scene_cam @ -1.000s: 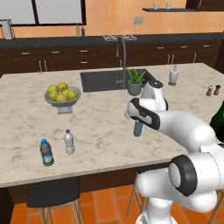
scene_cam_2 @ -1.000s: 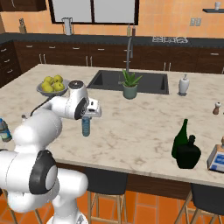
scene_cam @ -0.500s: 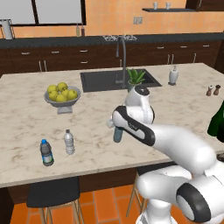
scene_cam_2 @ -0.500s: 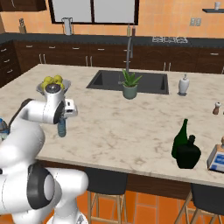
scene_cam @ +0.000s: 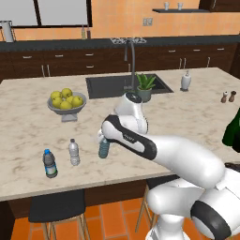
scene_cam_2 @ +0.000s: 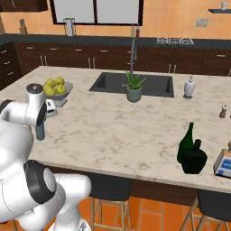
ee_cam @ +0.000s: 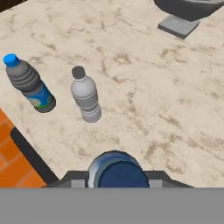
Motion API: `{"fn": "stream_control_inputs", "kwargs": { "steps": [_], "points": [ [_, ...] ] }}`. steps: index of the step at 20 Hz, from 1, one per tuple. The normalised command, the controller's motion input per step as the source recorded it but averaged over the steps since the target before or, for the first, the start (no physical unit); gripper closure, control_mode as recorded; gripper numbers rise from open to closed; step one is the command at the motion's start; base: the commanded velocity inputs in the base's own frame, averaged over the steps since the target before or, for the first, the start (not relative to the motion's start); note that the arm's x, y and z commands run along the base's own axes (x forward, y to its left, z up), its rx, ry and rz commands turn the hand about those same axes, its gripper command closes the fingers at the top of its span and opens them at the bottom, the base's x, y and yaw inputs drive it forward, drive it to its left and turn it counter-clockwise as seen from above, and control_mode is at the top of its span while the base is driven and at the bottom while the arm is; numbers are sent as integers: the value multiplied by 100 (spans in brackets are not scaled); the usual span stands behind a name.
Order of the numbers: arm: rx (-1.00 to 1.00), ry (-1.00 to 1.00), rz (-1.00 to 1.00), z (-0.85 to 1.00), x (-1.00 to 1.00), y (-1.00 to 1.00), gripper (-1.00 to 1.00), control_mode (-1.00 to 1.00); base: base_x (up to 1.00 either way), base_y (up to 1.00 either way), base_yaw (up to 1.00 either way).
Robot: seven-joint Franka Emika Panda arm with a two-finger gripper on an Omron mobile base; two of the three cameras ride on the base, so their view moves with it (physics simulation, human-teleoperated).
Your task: Move the plastic bottles in the middle to the plastics group, and the glass bottles in the middle to the glass group.
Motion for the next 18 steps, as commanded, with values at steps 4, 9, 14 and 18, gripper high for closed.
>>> {"fn": "stream_control_inputs", "kwargs": {
  "steps": [4,9,14,18],
  "points": [
    [-3,0,4,-2,-45,53,100,-100,0,0,0],
    [-8,0,0,-18,-4,11,100,-100,0,0,0],
    [-1,3,0,-2,0,19,100,-100,0,0,0],
    [-2,2,0,-14,10,11,100,-100,0,0,0]
  ]
}}
